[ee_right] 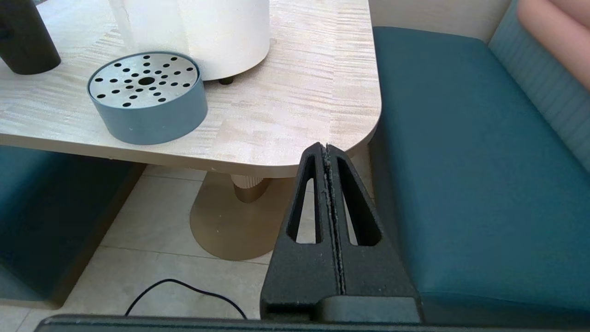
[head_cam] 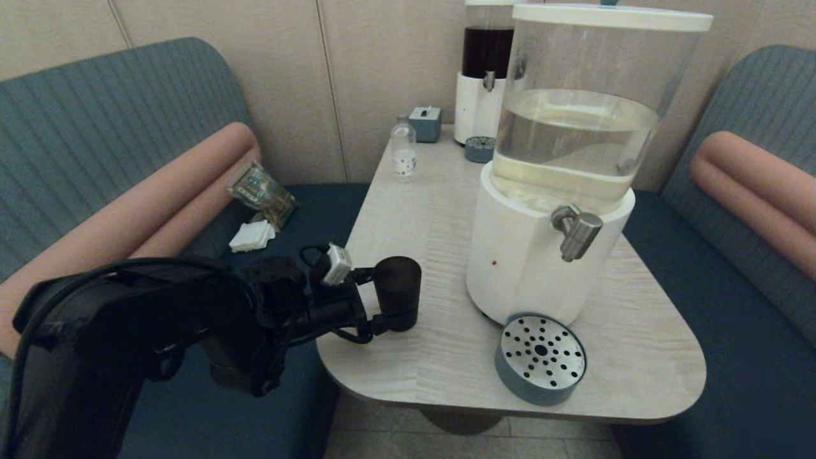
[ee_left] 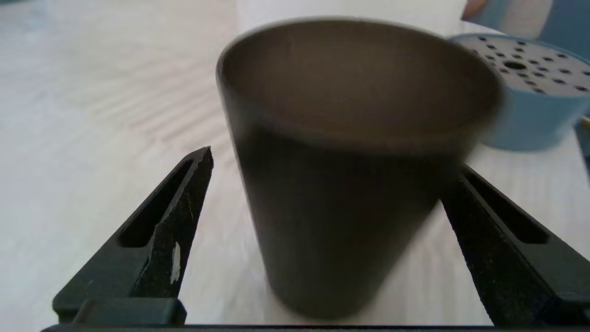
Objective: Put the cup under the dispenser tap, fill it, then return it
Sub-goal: Pick up the cup
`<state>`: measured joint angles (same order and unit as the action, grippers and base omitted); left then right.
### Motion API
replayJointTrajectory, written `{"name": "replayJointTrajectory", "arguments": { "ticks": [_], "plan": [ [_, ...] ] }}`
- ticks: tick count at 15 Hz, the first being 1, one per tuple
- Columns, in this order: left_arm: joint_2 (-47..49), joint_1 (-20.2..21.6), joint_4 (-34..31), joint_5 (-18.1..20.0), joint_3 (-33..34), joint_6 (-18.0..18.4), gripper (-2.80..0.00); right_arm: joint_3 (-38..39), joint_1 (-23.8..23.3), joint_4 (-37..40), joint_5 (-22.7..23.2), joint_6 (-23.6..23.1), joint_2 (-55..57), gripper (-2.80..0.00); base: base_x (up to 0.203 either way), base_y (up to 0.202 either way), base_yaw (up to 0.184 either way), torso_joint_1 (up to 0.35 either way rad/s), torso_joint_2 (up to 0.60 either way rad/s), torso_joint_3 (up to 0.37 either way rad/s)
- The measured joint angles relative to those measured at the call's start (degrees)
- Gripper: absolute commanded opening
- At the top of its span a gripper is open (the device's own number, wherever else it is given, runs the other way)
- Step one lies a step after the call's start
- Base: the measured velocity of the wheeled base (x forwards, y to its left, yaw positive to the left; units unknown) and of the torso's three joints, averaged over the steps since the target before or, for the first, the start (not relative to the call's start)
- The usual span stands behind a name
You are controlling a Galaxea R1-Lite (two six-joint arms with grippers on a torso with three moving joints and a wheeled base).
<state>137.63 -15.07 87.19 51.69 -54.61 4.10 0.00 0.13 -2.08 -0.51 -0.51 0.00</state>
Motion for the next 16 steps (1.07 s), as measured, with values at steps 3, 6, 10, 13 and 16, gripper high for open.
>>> {"name": "replayJointTrajectory", "arguments": {
  "ticks": [3, 6, 10, 13, 16],
  "plan": [
    [1.15, -0.30, -0.01, -1.00, -1.90, -0.53, 0.00, 0.00, 0.00, 0.00, -0.01, -0.01, 0.00, -2.80, 0.000, 0.000, 0.000, 0.000, 0.00, 0.000],
    [1.87, -0.43, -0.01, -2.41, -3.03, -0.63, 0.00, 0.00, 0.00, -0.01, -0.02, -0.01, 0.00, -2.80, 0.000, 0.000, 0.000, 0.000, 0.00, 0.000],
    [2.15, -0.47, -0.03, -3.87, -3.80, -0.63, -2.80, 0.00, -0.04, 0.00, -0.01, 0.00, 0.00, -2.80, 0.000, 0.000, 0.000, 0.000, 0.00, 0.000],
    [1.95, -0.49, -0.01, -4.08, -3.71, -0.91, -2.80, 0.00, 0.00, 0.00, -0.02, 0.00, 0.00, -2.80, 0.000, 0.000, 0.000, 0.000, 0.00, 0.000],
    [0.96, -0.99, 0.00, -4.11, -3.18, -1.00, -2.80, 0.00, 0.02, 0.00, 0.02, 0.02, 0.00, -2.80, 0.000, 0.000, 0.000, 0.000, 0.00, 0.000]
  ]
}}
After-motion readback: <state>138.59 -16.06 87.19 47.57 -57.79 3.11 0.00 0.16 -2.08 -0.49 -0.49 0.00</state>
